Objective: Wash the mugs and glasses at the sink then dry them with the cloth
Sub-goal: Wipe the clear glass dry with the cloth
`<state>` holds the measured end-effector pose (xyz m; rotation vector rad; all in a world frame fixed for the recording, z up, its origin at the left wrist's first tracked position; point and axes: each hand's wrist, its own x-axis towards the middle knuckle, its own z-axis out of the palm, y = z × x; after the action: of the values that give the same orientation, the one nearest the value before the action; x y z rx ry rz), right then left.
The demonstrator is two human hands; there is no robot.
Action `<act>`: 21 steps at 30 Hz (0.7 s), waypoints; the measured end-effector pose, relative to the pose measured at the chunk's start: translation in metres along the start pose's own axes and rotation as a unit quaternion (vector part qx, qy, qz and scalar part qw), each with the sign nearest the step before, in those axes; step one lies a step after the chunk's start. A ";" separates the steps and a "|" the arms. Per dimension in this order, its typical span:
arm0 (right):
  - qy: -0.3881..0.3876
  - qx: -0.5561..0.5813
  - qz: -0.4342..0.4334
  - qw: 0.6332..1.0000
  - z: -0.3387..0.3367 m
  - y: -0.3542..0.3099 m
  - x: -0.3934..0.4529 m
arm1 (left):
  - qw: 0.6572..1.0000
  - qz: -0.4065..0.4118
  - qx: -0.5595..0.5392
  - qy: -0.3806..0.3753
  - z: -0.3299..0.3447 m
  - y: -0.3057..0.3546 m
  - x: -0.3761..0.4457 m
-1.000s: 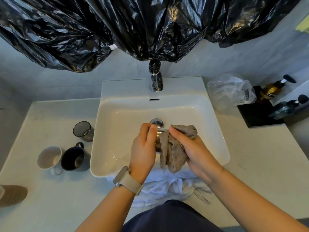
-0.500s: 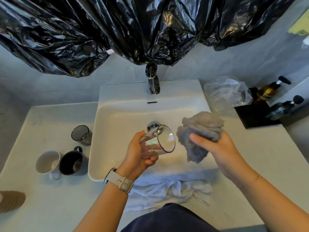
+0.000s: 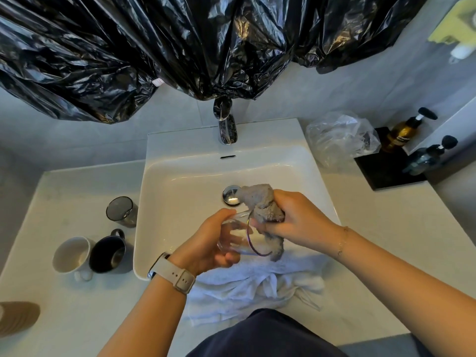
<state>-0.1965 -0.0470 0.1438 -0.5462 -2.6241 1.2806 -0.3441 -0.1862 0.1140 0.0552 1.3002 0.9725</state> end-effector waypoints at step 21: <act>-0.014 0.204 0.123 0.971 0.012 0.007 0.006 | 0.999 0.009 0.024 0.036 -0.013 0.016 0.003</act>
<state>-0.2040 -0.0496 0.1313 -0.7965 -2.2630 1.8508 -0.3645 -0.1805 0.1160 0.0699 1.3925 0.9657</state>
